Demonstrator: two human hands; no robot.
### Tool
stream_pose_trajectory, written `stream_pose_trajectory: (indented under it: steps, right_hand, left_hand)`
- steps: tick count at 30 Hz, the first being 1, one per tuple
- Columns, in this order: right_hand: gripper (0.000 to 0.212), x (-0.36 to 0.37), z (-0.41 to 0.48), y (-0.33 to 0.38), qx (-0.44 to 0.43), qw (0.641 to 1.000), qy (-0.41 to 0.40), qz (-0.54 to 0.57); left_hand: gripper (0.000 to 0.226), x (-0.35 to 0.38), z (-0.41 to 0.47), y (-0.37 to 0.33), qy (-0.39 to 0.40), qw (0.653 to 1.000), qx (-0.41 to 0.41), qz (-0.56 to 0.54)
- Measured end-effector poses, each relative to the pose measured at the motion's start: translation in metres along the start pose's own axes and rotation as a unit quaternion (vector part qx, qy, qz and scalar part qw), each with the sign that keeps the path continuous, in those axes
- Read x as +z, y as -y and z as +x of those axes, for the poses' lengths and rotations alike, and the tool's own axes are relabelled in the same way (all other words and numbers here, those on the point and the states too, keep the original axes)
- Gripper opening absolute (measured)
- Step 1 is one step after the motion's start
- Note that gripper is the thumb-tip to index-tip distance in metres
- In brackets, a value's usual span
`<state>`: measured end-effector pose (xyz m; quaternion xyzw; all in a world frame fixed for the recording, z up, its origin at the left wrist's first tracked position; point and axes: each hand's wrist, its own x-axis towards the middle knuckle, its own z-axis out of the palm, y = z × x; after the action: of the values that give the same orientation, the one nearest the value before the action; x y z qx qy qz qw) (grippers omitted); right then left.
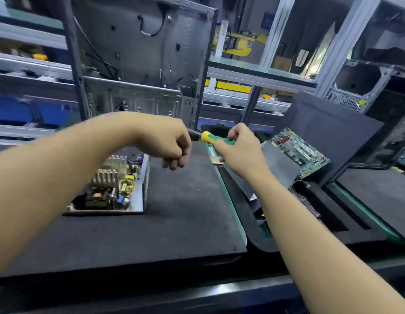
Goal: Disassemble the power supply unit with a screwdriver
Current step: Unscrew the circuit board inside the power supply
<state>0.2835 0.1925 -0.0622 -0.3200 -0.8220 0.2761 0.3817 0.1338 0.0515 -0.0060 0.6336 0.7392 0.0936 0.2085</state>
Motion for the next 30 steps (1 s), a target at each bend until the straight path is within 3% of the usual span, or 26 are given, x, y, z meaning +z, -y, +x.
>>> stream_pose_trajectory:
  steps: [4,8,11,14,17,23,26,28,30]
  right_hand:
    - [0.054,0.046,-0.008,0.007,0.097,0.986,0.057,0.124]
    - [0.055,0.094,-0.019,-0.005,0.178,0.948,0.08,0.25]
    - [0.044,0.116,-0.022,-0.023,0.159,0.955,0.081,0.239]
    - [0.038,0.124,-0.019,-0.036,0.134,0.96,0.085,0.231]
    - [0.035,0.124,-0.02,-0.037,0.118,0.964,0.074,0.226]
    - [0.043,0.127,-0.018,-0.043,0.103,0.972,0.041,0.208]
    - [0.037,0.125,-0.019,-0.041,0.116,0.965,0.046,0.229]
    - [0.032,0.124,-0.019,-0.042,0.126,0.963,0.04,0.236]
    - [0.03,0.122,-0.019,-0.041,0.138,0.963,0.03,0.231]
  left_hand:
    - [0.015,-0.032,-0.025,0.073,-0.085,0.975,-0.15,0.142]
    - [0.065,-0.008,-0.031,0.118,0.002,0.951,-0.253,0.176]
    - [0.077,0.013,-0.03,0.13,0.011,0.957,-0.23,0.176]
    - [0.056,0.012,-0.033,0.134,0.001,0.968,-0.181,0.172]
    - [0.028,0.011,-0.033,0.139,-0.058,0.973,-0.137,0.175]
    - [0.02,0.024,-0.034,0.144,-0.12,0.975,-0.142,0.118]
    - [0.01,0.026,-0.039,0.139,-0.136,0.971,-0.153,0.127]
    - [0.031,0.028,-0.043,0.133,-0.158,0.964,-0.176,0.12]
    - [0.091,0.029,-0.046,0.118,-0.168,0.949,-0.258,0.065]
